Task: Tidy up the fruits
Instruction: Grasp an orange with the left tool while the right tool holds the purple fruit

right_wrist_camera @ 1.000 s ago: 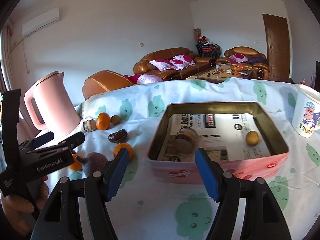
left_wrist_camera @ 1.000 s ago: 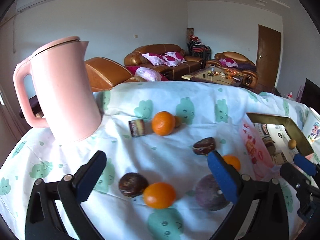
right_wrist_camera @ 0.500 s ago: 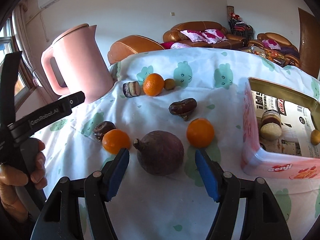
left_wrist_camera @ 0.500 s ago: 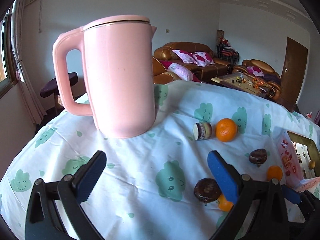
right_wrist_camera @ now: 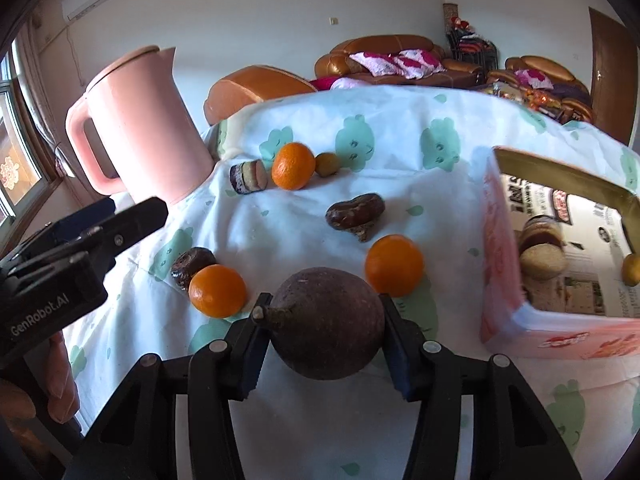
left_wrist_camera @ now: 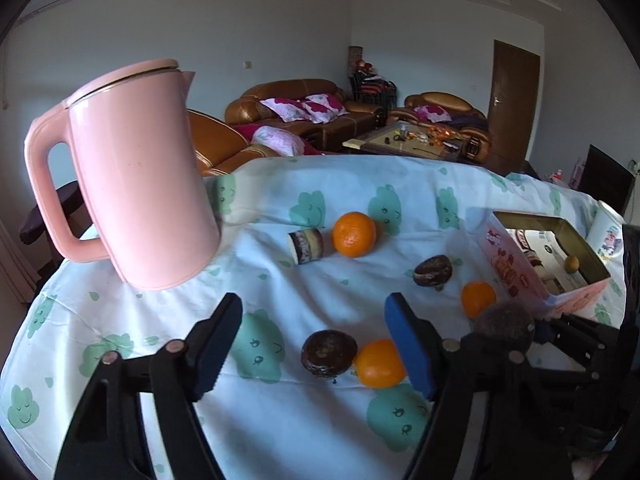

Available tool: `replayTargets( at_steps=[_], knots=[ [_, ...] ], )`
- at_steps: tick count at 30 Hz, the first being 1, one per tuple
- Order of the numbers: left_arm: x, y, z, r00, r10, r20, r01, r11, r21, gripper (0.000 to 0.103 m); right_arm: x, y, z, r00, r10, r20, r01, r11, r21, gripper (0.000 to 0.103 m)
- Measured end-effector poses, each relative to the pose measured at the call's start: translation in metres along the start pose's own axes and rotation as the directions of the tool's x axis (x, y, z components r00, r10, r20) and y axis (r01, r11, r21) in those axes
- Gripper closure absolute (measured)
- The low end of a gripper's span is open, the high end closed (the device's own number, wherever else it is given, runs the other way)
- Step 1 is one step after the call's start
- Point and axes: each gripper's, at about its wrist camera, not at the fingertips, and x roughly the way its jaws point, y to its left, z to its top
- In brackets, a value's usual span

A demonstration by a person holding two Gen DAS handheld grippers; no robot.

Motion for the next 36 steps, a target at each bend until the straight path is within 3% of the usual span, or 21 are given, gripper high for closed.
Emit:
replayTargets(
  at_steps=[5, 9, 11, 15, 18, 19, 22, 25, 30, 33, 36],
  knots=[
    [0.005, -0.022, -0.009, 0.985, -0.144, -0.100, 0.148, 0.988, 0.042, 0.053, -0.038, -0.018, -0.004, 0.990, -0.063, 0.124, 0.067, 0.997, -0.032, 0.050],
    [0.015, -0.051, -0.023, 0.974, -0.130, -0.186, 0.156, 0.979, 0.131, 0.063, -0.049, -0.030, -0.007, 0.985, -0.079, 0.152, 0.085, 0.996, -0.028, 0.050],
    [0.015, -0.061, -0.027, 0.982, -0.081, -0.171, 0.111, 0.979, 0.174, 0.063, -0.050, -0.033, -0.004, 0.985, -0.076, 0.153, 0.080, 0.997, -0.017, 0.050],
    [0.017, -0.051, -0.022, 0.978, -0.121, -0.171, 0.137, 0.987, 0.085, 0.063, -0.052, -0.037, -0.003, 0.986, -0.059, 0.154, 0.060, 0.998, 0.000, 0.050],
    [0.010, -0.028, -0.020, 0.944, -0.280, -0.177, 0.271, 0.960, -0.069, 0.064, -0.055, -0.037, -0.002, 0.986, -0.049, 0.158, 0.049, 0.999, 0.000, 0.050],
    [0.006, -0.024, -0.021, 0.938, -0.301, -0.173, 0.291, 0.953, -0.081, 0.064, -0.055, -0.037, -0.002, 0.986, -0.050, 0.160, 0.051, 0.999, -0.002, 0.050],
    [-0.005, -0.024, -0.029, 0.939, -0.297, -0.174, 0.290, 0.955, -0.066, 0.065, -0.056, -0.038, -0.002, 0.986, -0.050, 0.161, 0.051, 0.999, -0.002, 0.050],
    [-0.003, -0.031, -0.040, 0.927, -0.304, -0.218, 0.299, 0.953, -0.057, 0.065, -0.057, -0.041, -0.001, 0.987, -0.040, 0.157, 0.039, 0.999, 0.007, 0.050],
    [0.021, -0.035, -0.045, 0.944, -0.176, -0.280, 0.168, 0.984, -0.052, 0.061, -0.062, -0.045, 0.001, 0.986, -0.024, 0.164, 0.021, 1.000, 0.019, 0.050],
    [0.028, -0.025, -0.040, 0.946, -0.174, -0.275, 0.150, 0.983, -0.104, 0.052, -0.066, -0.046, 0.001, 0.985, -0.017, 0.173, 0.014, 1.000, 0.024, 0.050],
    [0.036, -0.025, -0.034, 0.952, -0.151, -0.266, 0.126, 0.986, -0.110, 0.051, -0.067, -0.045, 0.001, 0.984, -0.016, 0.175, 0.012, 1.000, 0.020, 0.050]
  ],
)
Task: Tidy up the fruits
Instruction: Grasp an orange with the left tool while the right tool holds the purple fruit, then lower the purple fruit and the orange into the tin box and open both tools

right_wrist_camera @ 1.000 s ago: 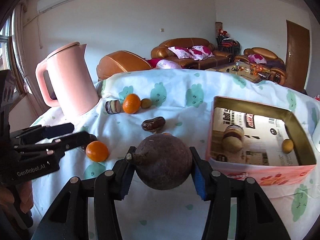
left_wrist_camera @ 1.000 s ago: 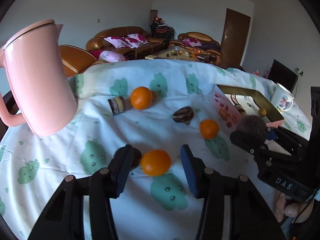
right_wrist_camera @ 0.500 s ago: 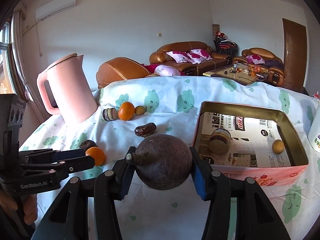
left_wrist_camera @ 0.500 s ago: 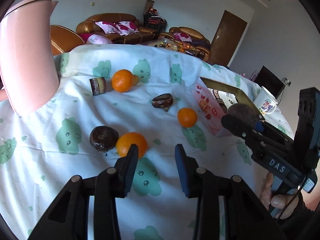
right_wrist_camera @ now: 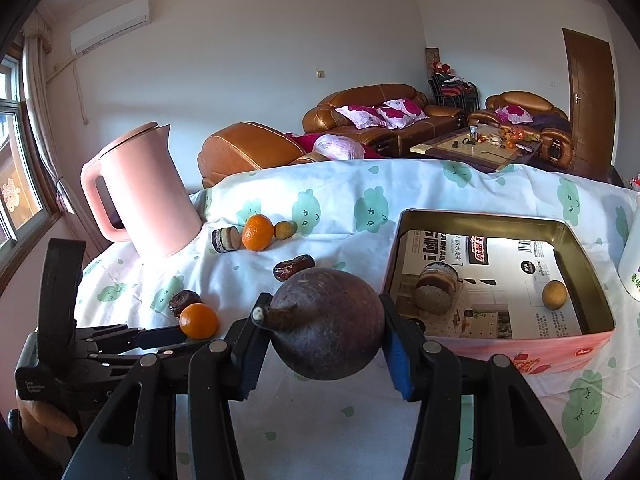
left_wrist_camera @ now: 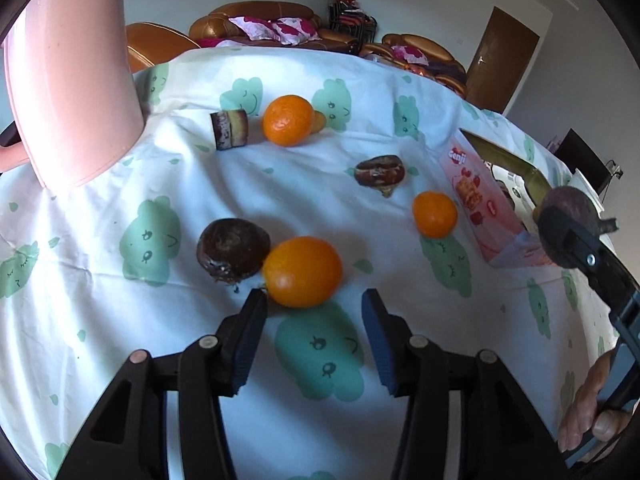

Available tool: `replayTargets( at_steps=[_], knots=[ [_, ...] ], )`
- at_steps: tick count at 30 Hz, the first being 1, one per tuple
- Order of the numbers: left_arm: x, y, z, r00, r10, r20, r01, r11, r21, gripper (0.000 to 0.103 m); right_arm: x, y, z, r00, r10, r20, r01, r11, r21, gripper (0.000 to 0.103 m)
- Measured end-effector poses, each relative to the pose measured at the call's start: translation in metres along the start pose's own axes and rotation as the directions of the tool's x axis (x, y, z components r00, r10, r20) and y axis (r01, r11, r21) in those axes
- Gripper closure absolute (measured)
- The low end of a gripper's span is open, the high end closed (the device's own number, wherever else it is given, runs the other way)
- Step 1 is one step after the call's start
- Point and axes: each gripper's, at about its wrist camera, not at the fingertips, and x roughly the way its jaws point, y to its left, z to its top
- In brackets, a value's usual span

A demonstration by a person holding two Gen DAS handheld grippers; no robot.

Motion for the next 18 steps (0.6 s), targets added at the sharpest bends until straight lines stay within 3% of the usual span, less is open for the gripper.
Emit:
replayTargets(
  at_steps=[7, 9, 10, 18],
  knots=[
    [0.013, -0.010, 0.010, 0.996, 0.067, 0.051, -0.068, 0.997, 0.022, 0.051, -0.001, -0.001, 0.000, 1.000, -0.016, 0.006, 0.016, 1.000, -0.004, 0.050],
    [0.015, -0.016, 0.009, 0.993, 0.102, 0.062, -0.106, 0.993, 0.061, 0.057, -0.001, -0.002, 0.000, 1.000, -0.020, 0.003, 0.020, 1.000, -0.003, 0.050],
    [0.015, -0.017, 0.010, 0.993, 0.097, 0.063, -0.101, 0.993, 0.063, 0.062, 0.000, -0.003, 0.000, 1.000, -0.021, 0.000, 0.021, 1.000, -0.001, 0.050],
    [0.009, -0.015, 0.011, 0.992, 0.076, 0.099, -0.081, 0.996, 0.047, 0.063, -0.006, -0.021, 0.006, 0.999, -0.047, 0.024, 0.046, 0.998, 0.043, 0.050]
  ],
)
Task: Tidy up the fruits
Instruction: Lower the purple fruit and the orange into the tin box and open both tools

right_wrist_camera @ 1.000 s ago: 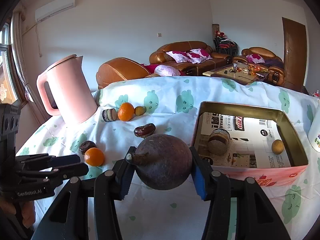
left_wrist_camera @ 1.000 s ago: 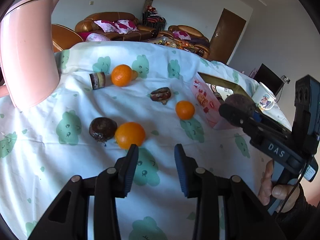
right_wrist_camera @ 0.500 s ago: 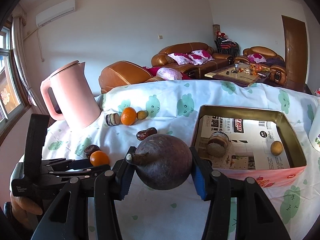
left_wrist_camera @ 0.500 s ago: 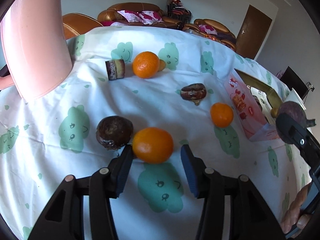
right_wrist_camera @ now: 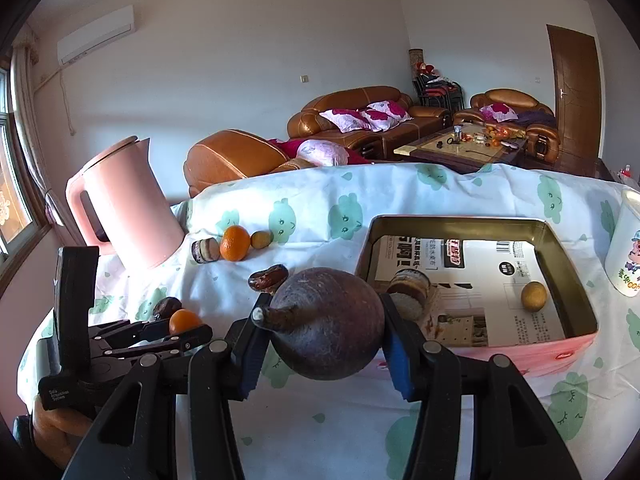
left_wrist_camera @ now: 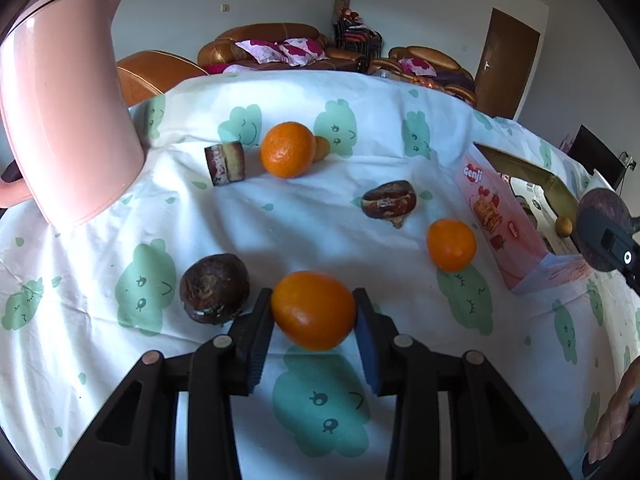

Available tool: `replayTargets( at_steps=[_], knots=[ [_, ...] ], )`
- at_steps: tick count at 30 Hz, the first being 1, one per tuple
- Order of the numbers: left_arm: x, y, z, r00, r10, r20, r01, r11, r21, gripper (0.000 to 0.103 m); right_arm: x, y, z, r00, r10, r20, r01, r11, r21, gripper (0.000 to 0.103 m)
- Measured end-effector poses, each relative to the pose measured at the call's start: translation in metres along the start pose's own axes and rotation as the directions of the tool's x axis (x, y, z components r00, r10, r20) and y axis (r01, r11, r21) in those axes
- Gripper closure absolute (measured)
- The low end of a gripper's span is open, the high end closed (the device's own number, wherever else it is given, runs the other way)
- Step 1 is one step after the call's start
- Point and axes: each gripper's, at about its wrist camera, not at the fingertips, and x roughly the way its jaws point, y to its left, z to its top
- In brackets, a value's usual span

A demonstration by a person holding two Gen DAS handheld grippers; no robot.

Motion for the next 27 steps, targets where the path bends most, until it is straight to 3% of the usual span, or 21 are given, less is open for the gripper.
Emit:
replayTargets(
  at_steps=[4, 11, 19, 27],
  knots=[
    [-0.023, -0.010, 0.003, 0.992, -0.019, 0.123, 0.019, 1.000, -0.002, 0.063, -0.009, -0.020, 0.008, 0.998, -0.036, 0.044, 0.035, 0.999, 0.021, 0.050],
    [-0.032, -0.060, 0.025, 0.976, -0.089, 0.199, 0.079, 0.995, 0.056, 0.063, -0.009, -0.065, 0.017, 0.988, -0.147, 0.055, 0.145, 0.988, 0.043, 0.050],
    [-0.013, -0.138, 0.051, 0.969, -0.162, 0.184, 0.136, 0.980, 0.148, 0.063, -0.003, -0.113, 0.021, 0.973, -0.229, 0.023, 0.227, 0.973, 0.048, 0.050],
    [0.020, -0.185, 0.059, 0.976, -0.170, 0.133, 0.146, 0.973, 0.176, 0.063, 0.007, -0.138, 0.024, 0.967, -0.253, -0.007, 0.254, 0.967, 0.026, 0.050]
  ],
)
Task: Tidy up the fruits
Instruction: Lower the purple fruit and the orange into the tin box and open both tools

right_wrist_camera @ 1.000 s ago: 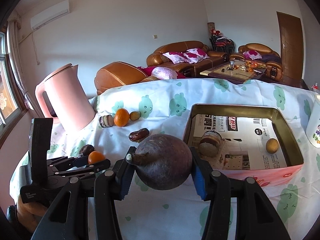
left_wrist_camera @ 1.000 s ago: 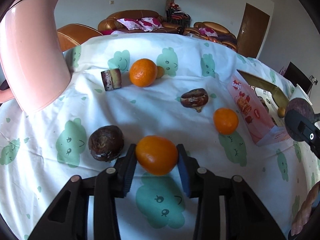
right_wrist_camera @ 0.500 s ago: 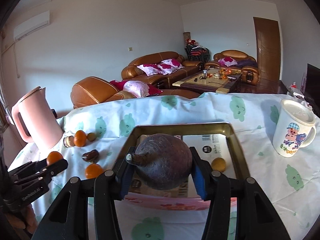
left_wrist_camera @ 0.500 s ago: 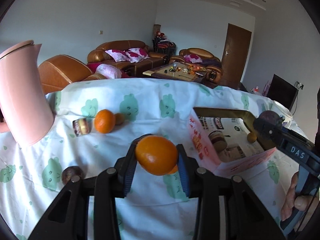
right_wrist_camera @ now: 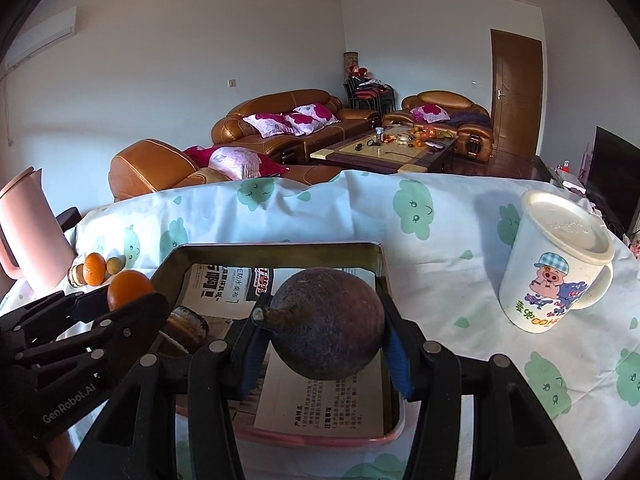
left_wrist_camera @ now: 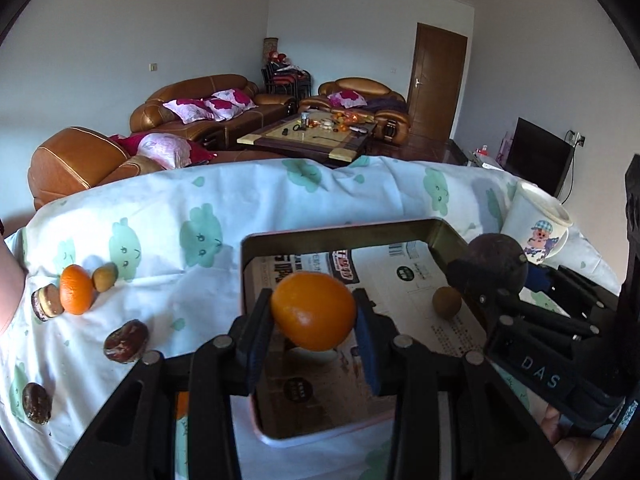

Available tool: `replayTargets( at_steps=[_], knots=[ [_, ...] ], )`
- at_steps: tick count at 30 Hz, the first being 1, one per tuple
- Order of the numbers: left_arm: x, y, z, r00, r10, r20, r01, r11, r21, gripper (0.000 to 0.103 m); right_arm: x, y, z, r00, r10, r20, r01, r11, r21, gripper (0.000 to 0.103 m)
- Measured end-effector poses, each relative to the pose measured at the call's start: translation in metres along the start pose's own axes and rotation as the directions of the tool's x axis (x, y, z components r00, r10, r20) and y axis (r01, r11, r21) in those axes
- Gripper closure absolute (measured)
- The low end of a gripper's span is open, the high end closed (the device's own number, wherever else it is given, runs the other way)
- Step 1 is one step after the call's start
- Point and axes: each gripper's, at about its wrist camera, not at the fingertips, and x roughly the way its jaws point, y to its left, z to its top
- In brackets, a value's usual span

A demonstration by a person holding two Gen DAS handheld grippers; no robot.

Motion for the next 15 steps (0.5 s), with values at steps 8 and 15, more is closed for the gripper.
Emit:
replayTargets(
  at_steps=[8, 15],
  knots=[
    [0.018, -0.009, -0.006, 0.999, 0.029, -0.027, -0.029, 0.999, 0.026, 0.063, 0.017, -0.002, -0.001, 0.998, 0.021, -0.051, -0.021, 1.000, -0.008, 0.049],
    [0.012, -0.006, -0.008, 0.999, 0.049, -0.013, -0.049, 0.999, 0.019, 0.060, 0.023, 0.002, -0.003, 0.996, 0.043, -0.072, -0.045, 0.999, -0.020, 0.049]
  ],
)
